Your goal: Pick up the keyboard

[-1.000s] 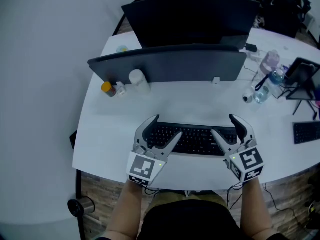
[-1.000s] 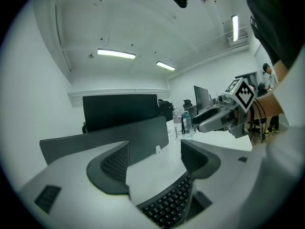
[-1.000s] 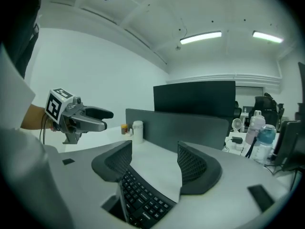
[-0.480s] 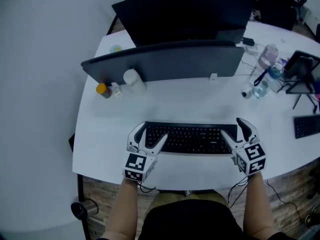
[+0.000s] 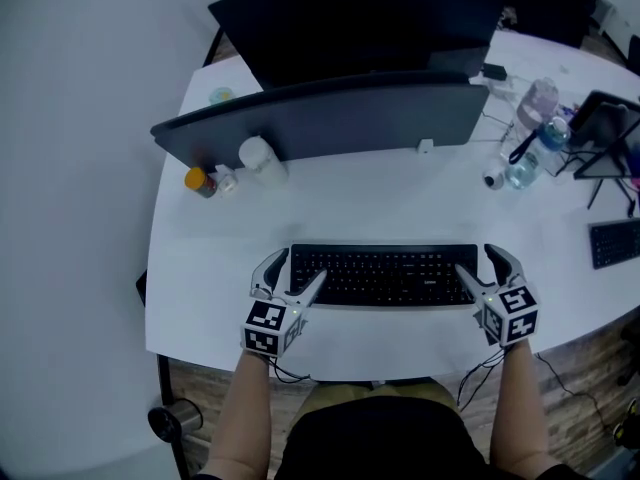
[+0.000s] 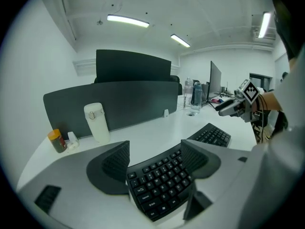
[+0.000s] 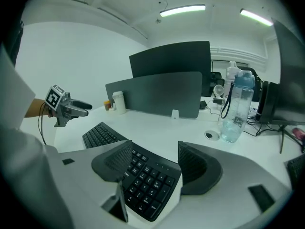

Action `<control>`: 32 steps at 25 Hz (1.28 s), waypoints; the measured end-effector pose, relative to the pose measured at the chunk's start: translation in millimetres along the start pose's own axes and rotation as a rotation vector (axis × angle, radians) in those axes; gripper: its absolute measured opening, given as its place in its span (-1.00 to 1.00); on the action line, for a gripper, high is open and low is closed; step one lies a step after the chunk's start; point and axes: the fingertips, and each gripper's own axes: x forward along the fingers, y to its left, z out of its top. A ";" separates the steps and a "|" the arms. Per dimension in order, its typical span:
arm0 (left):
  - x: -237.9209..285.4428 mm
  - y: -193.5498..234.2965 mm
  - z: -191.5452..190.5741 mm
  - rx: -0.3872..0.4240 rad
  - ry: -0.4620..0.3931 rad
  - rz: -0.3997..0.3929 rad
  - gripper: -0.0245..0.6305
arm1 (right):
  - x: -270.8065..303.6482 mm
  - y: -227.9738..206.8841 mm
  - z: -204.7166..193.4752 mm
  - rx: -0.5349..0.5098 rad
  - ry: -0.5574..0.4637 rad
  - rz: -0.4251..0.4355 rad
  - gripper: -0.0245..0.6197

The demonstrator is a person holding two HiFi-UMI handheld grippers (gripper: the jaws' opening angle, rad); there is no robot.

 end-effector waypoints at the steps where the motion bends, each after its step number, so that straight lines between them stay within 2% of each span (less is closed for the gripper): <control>1: 2.0 1.7 -5.5 -0.002 0.016 -0.005 0.11 | 1.8 -3.3 -3.8 0.006 0.012 -0.002 -0.06; 5: 9.0 10.6 -31.5 -0.025 0.091 -0.024 0.11 | 9.4 -13.5 -18.9 0.017 0.069 0.002 -0.06; 15: 23.3 25.6 -83.2 -0.102 0.257 -0.047 0.17 | 19.1 -18.4 -49.1 0.082 0.136 -0.032 -0.06; 22: 28.2 32.1 -103.4 -0.169 0.310 -0.064 0.23 | 23.3 -21.2 -74.5 0.160 0.183 -0.057 -0.06; 32: 36.3 19.0 -117.6 -0.225 0.365 -0.141 0.24 | 29.3 -21.7 -101.1 0.259 0.249 -0.026 -0.06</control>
